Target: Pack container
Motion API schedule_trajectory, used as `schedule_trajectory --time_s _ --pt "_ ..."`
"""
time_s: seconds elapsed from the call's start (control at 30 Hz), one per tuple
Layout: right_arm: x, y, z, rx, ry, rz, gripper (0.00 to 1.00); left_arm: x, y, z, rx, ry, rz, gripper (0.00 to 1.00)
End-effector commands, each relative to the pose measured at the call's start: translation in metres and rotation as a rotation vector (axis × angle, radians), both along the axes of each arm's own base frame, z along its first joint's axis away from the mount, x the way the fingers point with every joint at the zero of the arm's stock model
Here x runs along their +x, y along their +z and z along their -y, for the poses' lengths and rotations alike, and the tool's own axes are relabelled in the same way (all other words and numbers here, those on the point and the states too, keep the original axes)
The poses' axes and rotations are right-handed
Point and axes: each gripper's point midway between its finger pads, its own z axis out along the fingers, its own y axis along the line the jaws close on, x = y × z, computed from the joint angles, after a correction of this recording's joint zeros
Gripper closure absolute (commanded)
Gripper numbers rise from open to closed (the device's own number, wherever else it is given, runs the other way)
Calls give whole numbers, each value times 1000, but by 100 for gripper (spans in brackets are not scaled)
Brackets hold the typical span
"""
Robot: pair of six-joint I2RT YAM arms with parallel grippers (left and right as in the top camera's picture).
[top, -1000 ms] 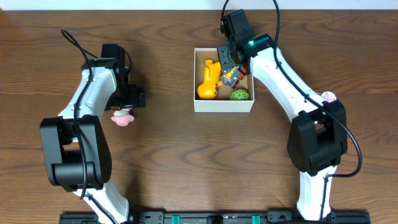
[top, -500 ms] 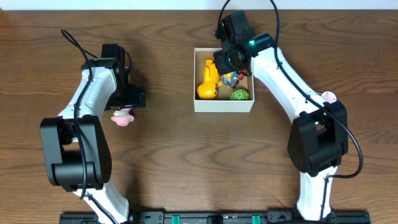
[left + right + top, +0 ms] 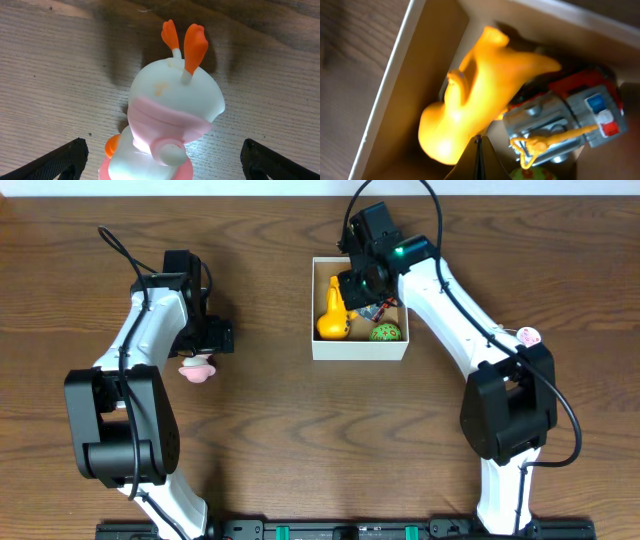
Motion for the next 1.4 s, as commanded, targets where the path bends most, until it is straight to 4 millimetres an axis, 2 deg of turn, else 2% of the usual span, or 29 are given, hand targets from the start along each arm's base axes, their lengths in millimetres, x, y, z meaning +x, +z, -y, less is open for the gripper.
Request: schedule_trajectory --time_s 0.0,0.2,0.37,0.53,0.73,0.83,1.03,1.37 --pt "0 3 -1 -11 19 5 99 -3 -4 -2 6 -11 -16 2" --pt "-2 -19 3 -53 28 -34 99 -3 -3 -2 6 -11 -16 2" --pt "2 -23 15 -119 4 -21 99 -3 -3 -2 6 -11 -16 2" --pt "2 -24 19 -144 21 -10 99 -3 -3 -2 6 -11 -16 2" --pt "5 -26 41 -241 -20 0 99 -3 -3 -2 6 -11 -16 2" --pt "7 -23 34 -183 -11 -2 99 -3 -4 -2 6 -11 -16 2" --pt "5 -14 -2 7 50 -21 99 -3 -3 -2 6 -11 -16 2" --pt "14 -9 -7 17 69 30 99 -3 -3 -2 6 -11 -16 2"
